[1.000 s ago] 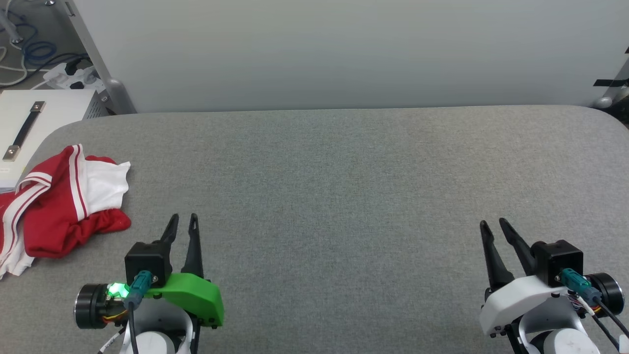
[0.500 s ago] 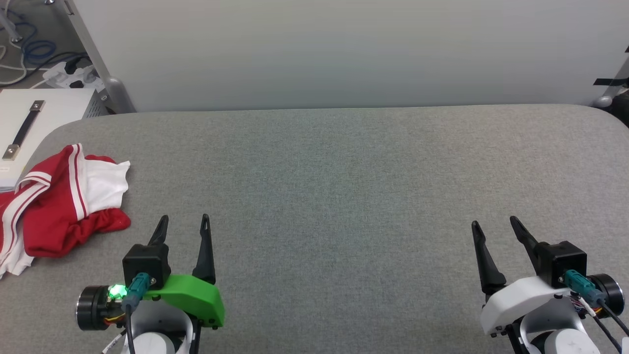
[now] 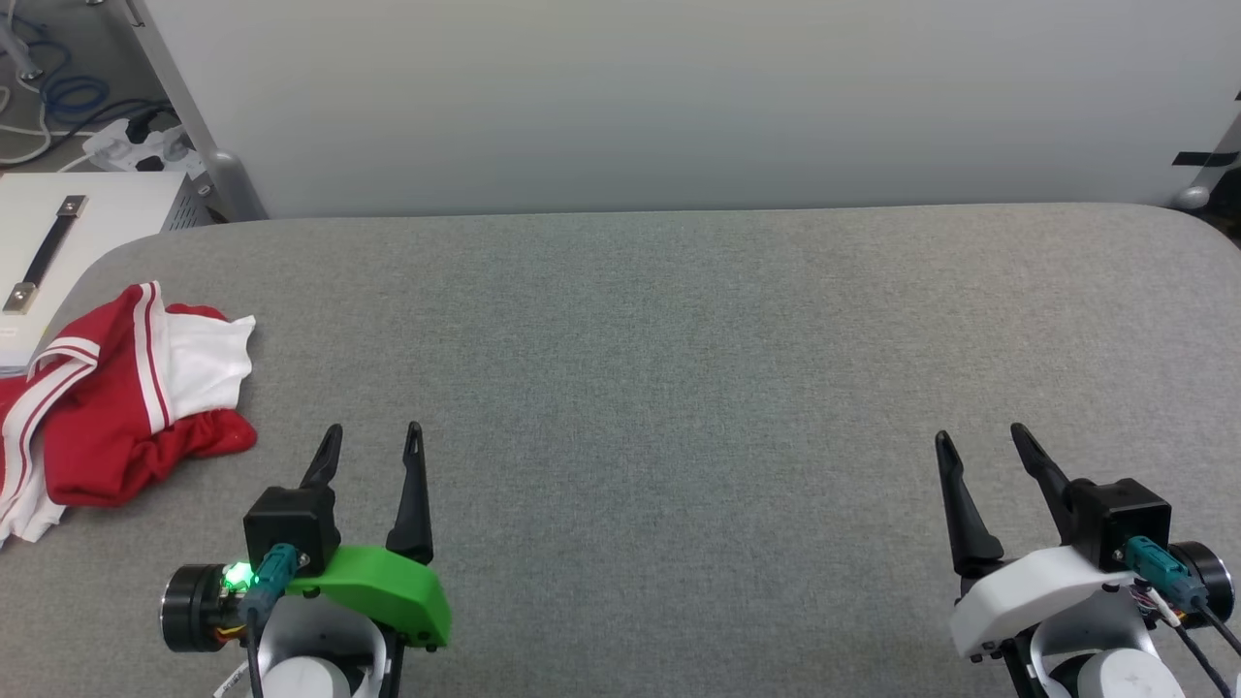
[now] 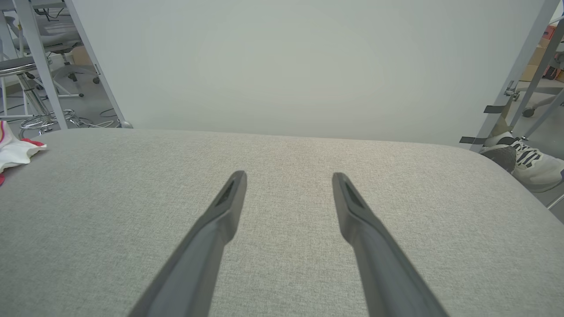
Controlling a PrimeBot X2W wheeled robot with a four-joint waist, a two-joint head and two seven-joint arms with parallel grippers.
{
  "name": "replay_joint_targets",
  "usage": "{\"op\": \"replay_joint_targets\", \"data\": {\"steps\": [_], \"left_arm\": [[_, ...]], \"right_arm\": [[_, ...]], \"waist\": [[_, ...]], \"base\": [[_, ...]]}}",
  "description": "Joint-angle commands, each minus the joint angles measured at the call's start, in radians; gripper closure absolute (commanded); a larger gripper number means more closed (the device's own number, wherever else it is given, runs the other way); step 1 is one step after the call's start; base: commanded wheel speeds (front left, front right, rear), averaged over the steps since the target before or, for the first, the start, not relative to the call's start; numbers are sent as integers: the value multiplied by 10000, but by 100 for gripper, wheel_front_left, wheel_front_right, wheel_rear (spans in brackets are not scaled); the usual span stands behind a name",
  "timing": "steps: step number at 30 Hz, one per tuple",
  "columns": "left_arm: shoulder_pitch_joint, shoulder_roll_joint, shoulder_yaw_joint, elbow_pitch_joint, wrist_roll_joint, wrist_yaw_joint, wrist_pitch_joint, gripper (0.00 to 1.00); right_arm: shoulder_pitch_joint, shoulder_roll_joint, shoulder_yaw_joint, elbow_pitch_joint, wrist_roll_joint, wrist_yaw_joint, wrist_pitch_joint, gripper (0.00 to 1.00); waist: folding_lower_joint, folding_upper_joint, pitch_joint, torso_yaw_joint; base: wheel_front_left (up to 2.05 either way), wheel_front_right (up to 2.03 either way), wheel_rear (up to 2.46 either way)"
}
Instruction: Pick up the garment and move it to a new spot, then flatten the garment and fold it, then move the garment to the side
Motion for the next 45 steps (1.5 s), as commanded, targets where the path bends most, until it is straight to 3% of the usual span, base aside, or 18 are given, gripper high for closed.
{"op": "replay_joint_targets", "data": {"steps": [1,18,45], "left_arm": [[73,-13,13,29,-147,-68,-92,0],[137,-21,12,-258,-362,-190,-440,0],[302,-34,-246,345,-971,-383,-1022,0]], "right_arm": [[-73,0,-23,-86,96,-3,-132,0],[-75,0,-195,-558,315,-4,-476,0],[8,1,-103,-65,482,-7,-1051,0]], "waist": [[0,-1,8,-1],[0,-1,58,-4],[0,-1,76,73]], "base": [[0,0,0],[0,0,0],[0,0,0]]}}
